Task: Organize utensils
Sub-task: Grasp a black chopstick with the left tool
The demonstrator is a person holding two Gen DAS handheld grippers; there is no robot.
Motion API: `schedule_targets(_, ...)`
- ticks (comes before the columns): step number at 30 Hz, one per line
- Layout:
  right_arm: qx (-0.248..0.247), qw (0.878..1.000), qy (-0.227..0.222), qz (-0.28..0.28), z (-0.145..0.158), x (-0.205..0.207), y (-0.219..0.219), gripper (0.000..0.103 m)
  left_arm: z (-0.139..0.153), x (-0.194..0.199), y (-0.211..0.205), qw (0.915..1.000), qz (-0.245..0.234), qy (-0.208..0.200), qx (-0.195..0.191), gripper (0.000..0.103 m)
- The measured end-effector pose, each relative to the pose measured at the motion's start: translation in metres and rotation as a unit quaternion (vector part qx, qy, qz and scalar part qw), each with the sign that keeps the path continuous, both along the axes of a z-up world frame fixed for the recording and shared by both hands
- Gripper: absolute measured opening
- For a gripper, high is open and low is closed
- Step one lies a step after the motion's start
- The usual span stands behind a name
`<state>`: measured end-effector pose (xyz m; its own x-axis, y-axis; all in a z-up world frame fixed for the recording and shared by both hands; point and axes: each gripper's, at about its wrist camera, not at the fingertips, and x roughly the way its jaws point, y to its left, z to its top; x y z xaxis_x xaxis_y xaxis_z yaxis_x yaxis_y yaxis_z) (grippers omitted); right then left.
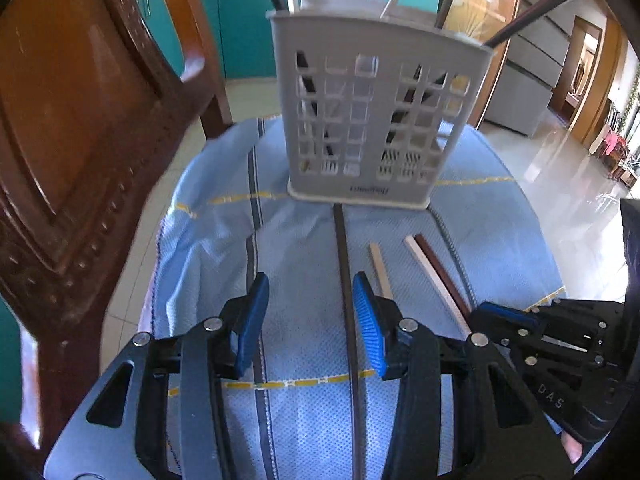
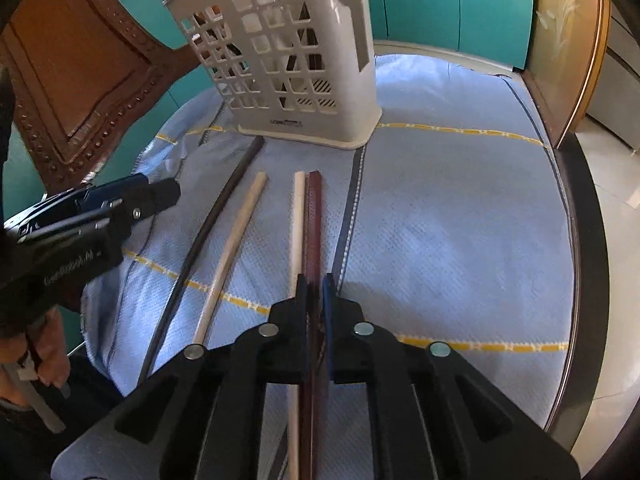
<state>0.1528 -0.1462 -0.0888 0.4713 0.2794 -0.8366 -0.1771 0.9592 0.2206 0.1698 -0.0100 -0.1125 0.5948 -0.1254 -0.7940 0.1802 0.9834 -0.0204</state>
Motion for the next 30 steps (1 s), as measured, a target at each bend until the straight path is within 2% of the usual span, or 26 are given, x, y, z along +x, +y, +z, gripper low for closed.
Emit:
schedule_targets(6, -0.044, 0.999, -0.007, -0.02, 0.0, 0.008, 0.005, 0.008, -0.012, 0.01, -0.004, 0.9999, -0.007, 0.015, 0.005, 0.044)
schedule_targets(9, -0.051, 0.998, -0.01, -0.025, 0.0, 0.015, 0.006, 0.014, -0.019, 0.022, -0.008, 0.9997, -0.009, 0.024, 0.004, 0.044)
schedule_targets(11, -0.047, 0.999, -0.011, -0.025, 0.0, 0.022, 0.007, 0.021, -0.026, 0.034, -0.01, 0.9994, -0.006, 0.033, -0.003, 0.044)
schedule_targets(14, -0.055, 0.998, -0.019, -0.024, -0.001, 0.026, 0.01, 0.024, -0.037, 0.046, -0.016, 0.999, 0.0, 0.045, -0.002, 0.044)
schedule_targets(16, -0.059, 0.998, -0.024, -0.024, -0.001, 0.026, 0.011, 0.024, -0.04, 0.05, -0.022, 0.9993, 0.001, 0.033, 0.015, 0.044)
schedule_targets(18, -0.058, 0.998, -0.025, -0.024, -0.001, 0.027, 0.011, 0.023, -0.04, 0.052, -0.026, 0.9995, -0.002, 0.029, 0.014, 0.041)
schedule_targets(19, -0.059, 0.998, -0.026, -0.023, -0.002, 0.026, 0.01, 0.017, -0.04, 0.053, -0.028, 0.9995, -0.004, 0.029, 0.014, 0.036)
schedule_targets(20, -0.063, 0.997, -0.027, -0.026, -0.002, 0.026, 0.009, 0.01, -0.039, 0.053, -0.03, 0.9995, -0.006, 0.026, 0.015, 0.026)
schedule_targets(22, -0.05, 0.998, -0.024, -0.028, -0.002, 0.025, 0.003, 0.007, -0.038, 0.053, -0.034, 0.9996, -0.005, 0.021, 0.019, 0.011)
schedule_targets(26, -0.037, 0.998, -0.029, -0.035, -0.001, 0.024, -0.002, 0.006, -0.035, 0.053, -0.04, 0.9997, -0.001, 0.009, 0.023, 0.007)
schedule_targets(30, -0.019, 0.997, -0.067, -0.045, 0.021, 0.014, -0.013, 0.006, -0.013, 0.048, -0.044, 0.9996, 0.001, -0.025, 0.015, 0.007)
